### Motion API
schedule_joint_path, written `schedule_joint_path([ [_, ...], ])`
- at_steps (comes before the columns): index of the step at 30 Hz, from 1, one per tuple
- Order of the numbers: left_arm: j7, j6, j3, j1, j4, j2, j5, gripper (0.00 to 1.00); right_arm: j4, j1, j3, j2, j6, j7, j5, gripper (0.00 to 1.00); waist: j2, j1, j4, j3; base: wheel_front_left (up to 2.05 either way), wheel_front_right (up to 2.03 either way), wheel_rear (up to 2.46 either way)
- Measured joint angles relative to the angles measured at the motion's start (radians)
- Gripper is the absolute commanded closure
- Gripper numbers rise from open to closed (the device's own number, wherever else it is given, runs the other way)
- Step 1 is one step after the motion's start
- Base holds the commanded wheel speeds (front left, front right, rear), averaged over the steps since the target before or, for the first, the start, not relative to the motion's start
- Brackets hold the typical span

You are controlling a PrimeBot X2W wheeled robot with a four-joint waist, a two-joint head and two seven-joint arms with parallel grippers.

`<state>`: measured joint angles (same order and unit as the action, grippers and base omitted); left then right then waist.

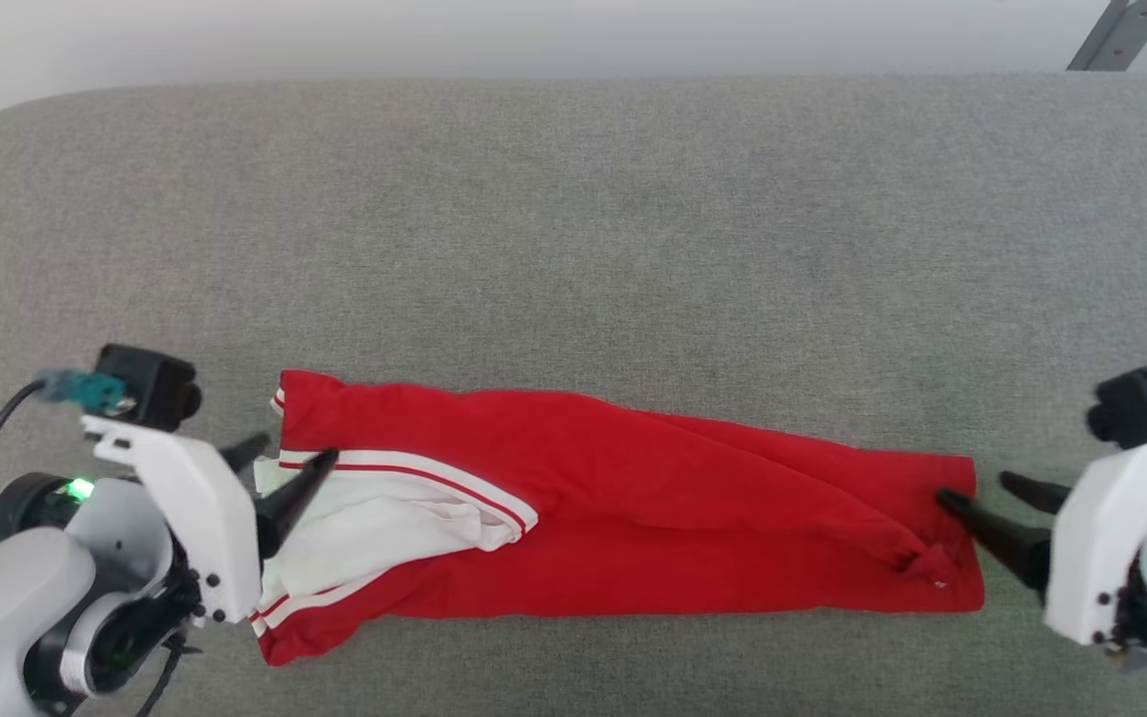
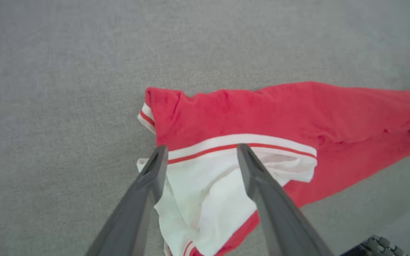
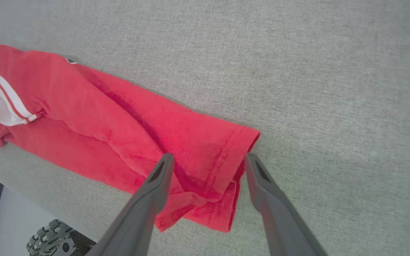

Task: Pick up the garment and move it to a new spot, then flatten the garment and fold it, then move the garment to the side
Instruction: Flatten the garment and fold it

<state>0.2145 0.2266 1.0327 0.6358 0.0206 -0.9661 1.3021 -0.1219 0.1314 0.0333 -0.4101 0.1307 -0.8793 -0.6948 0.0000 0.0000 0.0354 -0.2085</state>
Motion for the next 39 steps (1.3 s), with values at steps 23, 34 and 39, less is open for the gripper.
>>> schedule_joint_path([
  [23,-0.475,0.027,-0.290,-0.276,-0.083,0.117,-0.177,0.00,0.374,0.130,0.146,-0.041,0.000,0.106,-0.138,0.00,0.0000,0.0000,0.085,-0.035,0.00,0.00,0.00],
  [34,-0.475,-0.090,-0.602,-0.474,-0.119,0.310,-0.385,0.00,0.433,0.193,0.300,-0.111,-0.002,0.133,-0.295,1.00,0.0000,0.0000,0.118,-0.030,0.00,0.00,0.00],
  [39,-0.475,-0.141,-0.692,-0.526,-0.132,0.370,-0.437,0.00,0.447,0.197,0.293,-0.130,0.000,0.156,-0.347,1.00,0.0000,-0.0001,0.120,-0.021,0.00,0.00,0.00],
])
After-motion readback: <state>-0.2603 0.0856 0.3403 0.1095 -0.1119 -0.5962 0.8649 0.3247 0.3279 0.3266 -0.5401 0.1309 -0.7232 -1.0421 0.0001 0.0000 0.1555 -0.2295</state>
